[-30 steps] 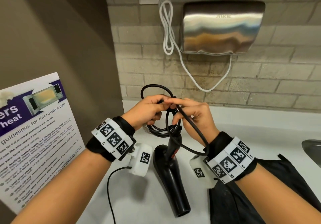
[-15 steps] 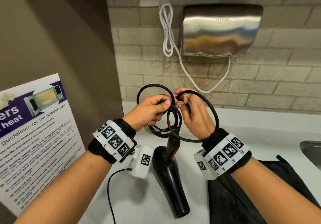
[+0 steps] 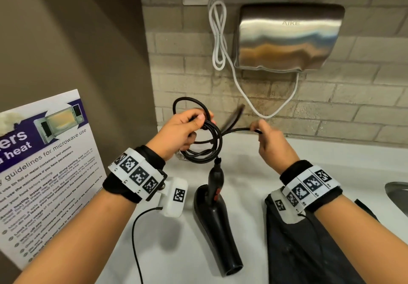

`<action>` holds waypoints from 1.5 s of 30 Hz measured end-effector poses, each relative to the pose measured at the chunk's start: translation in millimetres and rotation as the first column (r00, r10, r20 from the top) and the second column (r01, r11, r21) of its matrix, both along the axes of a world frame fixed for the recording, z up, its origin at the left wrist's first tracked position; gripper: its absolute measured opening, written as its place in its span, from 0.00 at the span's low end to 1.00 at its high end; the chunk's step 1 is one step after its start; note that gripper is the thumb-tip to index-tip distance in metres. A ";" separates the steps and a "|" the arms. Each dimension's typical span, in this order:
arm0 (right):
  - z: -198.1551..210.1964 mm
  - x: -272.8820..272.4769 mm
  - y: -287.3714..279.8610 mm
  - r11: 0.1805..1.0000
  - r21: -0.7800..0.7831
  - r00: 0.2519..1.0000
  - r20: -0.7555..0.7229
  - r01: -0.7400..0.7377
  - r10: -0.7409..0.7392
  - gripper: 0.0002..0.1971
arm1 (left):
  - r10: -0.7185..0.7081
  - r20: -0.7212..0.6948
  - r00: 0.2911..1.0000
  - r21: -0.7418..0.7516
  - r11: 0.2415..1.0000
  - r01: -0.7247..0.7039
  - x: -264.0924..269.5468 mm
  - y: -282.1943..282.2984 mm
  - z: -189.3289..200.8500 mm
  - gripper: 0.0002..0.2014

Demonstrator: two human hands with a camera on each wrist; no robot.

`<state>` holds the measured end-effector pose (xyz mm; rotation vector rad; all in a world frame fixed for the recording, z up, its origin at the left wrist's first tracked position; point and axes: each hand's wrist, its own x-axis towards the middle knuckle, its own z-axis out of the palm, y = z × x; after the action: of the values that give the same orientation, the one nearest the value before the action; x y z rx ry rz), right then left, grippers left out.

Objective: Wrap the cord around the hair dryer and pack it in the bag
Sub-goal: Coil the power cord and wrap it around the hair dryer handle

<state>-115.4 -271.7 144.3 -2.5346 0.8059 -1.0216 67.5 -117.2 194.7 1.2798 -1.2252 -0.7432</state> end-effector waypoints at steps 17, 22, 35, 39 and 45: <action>-54.8 18.3 -55.5 0.864 0.271 0.683 -0.722 0.425 -0.110 0.17 | 0.000 -0.004 1.000 -0.062 0.998 -0.001 10.8 1.4 8.2 0.13; -59.0 34.3 -28.7 0.903 0.398 0.871 -0.487 0.162 0.058 0.13 | -0.009 -0.008 1.000 -0.021 1.000 0.009 13.9 -0.8 18.1 0.14; -21.8 50.8 54.2 0.635 0.589 0.860 0.250 -0.499 0.444 0.13 | -0.010 0.083 0.997 0.009 1.000 0.009 7.2 5.0 17.8 0.10; -24.5 49.9 46.1 0.924 0.252 0.957 0.037 -0.287 0.287 0.11 | 0.015 0.104 0.994 0.096 0.995 -0.025 3.0 6.1 16.6 0.11; -42.1 46.2 31.2 0.964 0.105 0.966 0.114 -0.244 0.232 0.18 | 0.012 0.141 0.990 0.161 0.986 -0.035 -1.0 10.5 14.6 0.12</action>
<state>-69.2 -240.5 102.2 -2.3873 0.5022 -0.9822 66.5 -106.7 209.3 1.4993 -1.2796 -0.7596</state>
